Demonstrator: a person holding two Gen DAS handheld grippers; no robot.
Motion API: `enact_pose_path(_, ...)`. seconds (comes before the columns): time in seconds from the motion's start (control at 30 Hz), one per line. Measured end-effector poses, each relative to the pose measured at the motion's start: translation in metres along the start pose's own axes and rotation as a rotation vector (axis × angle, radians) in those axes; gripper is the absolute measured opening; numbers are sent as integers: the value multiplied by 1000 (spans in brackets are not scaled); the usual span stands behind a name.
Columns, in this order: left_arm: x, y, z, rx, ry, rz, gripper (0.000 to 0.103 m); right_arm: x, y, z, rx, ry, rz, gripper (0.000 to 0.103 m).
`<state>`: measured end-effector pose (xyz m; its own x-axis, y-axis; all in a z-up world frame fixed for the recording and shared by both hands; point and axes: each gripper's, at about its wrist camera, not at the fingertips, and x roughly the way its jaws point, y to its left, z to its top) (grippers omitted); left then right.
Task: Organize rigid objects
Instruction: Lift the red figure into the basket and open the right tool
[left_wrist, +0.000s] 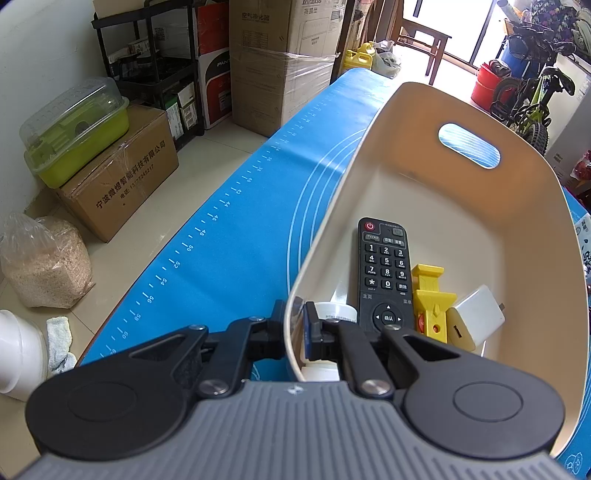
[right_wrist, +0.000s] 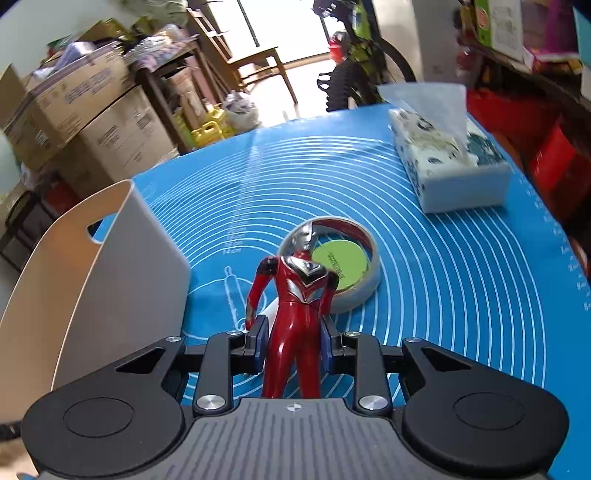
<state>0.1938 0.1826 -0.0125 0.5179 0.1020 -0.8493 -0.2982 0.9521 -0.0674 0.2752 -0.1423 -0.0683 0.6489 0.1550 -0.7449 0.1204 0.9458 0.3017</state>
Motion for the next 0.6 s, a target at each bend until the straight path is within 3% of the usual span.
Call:
enact_pose_path(0.37,0,0,0,-4,0,0,11,-18,3,-4,-56,-44,-6,37)
enact_pose_path(0.6,0,0,0,-4,0,0,11,-45,12,6,-55,-101,52,37)
